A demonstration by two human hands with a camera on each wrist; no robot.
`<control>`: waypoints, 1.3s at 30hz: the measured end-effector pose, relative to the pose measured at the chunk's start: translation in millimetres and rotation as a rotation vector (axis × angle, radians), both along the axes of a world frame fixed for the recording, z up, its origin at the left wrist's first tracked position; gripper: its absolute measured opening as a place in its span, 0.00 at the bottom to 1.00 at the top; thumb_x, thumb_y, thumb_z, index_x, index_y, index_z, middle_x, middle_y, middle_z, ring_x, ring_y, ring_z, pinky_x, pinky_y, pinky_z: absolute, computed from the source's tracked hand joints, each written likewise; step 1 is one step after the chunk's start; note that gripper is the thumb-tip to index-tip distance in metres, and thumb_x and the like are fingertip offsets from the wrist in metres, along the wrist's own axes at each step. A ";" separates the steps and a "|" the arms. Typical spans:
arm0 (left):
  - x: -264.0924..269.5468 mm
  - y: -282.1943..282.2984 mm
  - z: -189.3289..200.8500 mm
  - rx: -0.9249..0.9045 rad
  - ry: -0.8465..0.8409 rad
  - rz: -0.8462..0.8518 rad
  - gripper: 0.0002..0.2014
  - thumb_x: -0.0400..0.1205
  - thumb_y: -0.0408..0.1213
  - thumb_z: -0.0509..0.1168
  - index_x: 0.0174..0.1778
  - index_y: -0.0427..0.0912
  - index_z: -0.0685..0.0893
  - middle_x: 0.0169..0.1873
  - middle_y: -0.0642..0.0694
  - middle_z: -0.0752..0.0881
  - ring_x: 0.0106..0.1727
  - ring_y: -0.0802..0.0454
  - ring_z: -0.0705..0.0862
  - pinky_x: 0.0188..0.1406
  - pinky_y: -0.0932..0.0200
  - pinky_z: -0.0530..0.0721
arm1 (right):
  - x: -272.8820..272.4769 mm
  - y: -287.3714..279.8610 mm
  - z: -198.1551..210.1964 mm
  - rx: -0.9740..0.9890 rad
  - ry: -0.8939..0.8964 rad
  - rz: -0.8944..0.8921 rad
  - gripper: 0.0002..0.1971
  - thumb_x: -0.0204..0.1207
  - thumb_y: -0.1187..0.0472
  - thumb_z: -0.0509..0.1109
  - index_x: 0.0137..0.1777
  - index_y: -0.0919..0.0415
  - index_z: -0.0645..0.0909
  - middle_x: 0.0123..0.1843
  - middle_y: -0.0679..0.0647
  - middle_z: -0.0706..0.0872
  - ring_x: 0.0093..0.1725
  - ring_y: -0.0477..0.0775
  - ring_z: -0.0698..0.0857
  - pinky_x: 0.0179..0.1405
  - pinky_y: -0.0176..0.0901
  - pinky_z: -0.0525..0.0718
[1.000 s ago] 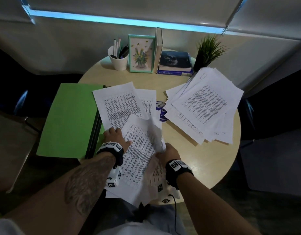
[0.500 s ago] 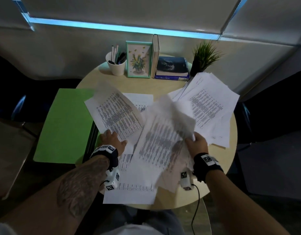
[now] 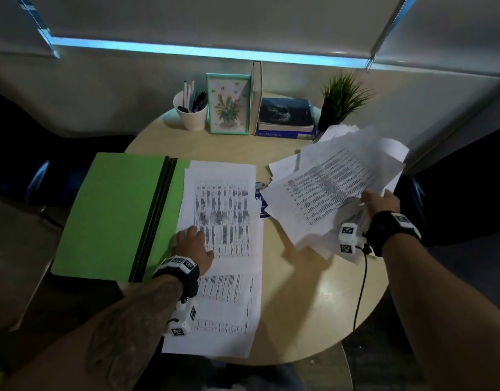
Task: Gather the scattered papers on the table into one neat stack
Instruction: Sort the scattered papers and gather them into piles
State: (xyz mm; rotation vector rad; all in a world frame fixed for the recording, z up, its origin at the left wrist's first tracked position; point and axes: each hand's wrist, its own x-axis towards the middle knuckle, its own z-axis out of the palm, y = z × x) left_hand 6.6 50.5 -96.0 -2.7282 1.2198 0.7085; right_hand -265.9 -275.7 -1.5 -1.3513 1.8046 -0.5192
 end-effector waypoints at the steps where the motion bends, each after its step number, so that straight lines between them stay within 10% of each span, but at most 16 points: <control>1: 0.0 0.1 -0.8 -0.006 0.000 0.002 0.24 0.79 0.53 0.63 0.67 0.42 0.75 0.74 0.42 0.68 0.73 0.39 0.67 0.75 0.43 0.66 | -1.4 -9.2 -1.3 -0.008 0.043 0.018 0.17 0.71 0.60 0.71 0.59 0.65 0.80 0.57 0.64 0.85 0.54 0.65 0.85 0.51 0.52 0.82; 6: -0.5 3.4 4.5 -0.034 0.026 0.116 0.30 0.79 0.50 0.67 0.75 0.43 0.69 0.81 0.41 0.59 0.81 0.37 0.56 0.80 0.42 0.61 | -4.7 -20.6 -8.1 -0.026 0.284 0.022 0.40 0.71 0.52 0.75 0.80 0.60 0.62 0.77 0.64 0.71 0.73 0.69 0.74 0.69 0.60 0.74; 10: -1.4 7.2 4.8 0.002 0.059 0.217 0.39 0.79 0.52 0.66 0.83 0.47 0.57 0.85 0.42 0.47 0.84 0.35 0.46 0.83 0.39 0.55 | 16.8 28.8 -21.5 -0.212 0.173 0.099 0.29 0.73 0.56 0.73 0.73 0.58 0.72 0.71 0.62 0.77 0.70 0.65 0.77 0.69 0.54 0.75; 15: 3.3 5.1 4.9 0.012 0.076 0.233 0.41 0.74 0.54 0.72 0.81 0.46 0.62 0.83 0.42 0.52 0.83 0.37 0.51 0.81 0.41 0.59 | 64.3 141.9 -46.9 -0.057 0.045 0.473 0.12 0.76 0.56 0.68 0.60 0.52 0.79 0.46 0.50 0.87 0.45 0.60 0.87 0.46 0.49 0.87; 19: 7.2 4.4 7.6 -0.001 0.118 0.279 0.39 0.71 0.51 0.75 0.76 0.46 0.68 0.83 0.42 0.51 0.83 0.38 0.51 0.79 0.41 0.63 | 88.8 203.8 -69.0 0.079 0.244 0.661 0.20 0.80 0.47 0.59 0.68 0.54 0.74 0.61 0.56 0.86 0.55 0.60 0.85 0.55 0.50 0.83; 25: 8.9 6.6 9.5 -0.086 0.158 0.382 0.33 0.75 0.49 0.72 0.74 0.42 0.70 0.75 0.39 0.66 0.78 0.37 0.61 0.73 0.43 0.71 | 106.1 244.6 -80.4 0.090 0.219 0.582 0.31 0.80 0.46 0.59 0.80 0.58 0.61 0.76 0.59 0.72 0.72 0.67 0.73 0.70 0.57 0.75; 39: 44.3 7.8 3.9 -0.133 0.436 0.676 0.25 0.80 0.35 0.65 0.73 0.33 0.73 0.68 0.33 0.80 0.64 0.33 0.81 0.63 0.43 0.82 | 126.5 243.0 -78.0 0.422 0.110 0.418 0.21 0.75 0.60 0.72 0.66 0.66 0.74 0.62 0.62 0.84 0.58 0.63 0.84 0.51 0.45 0.81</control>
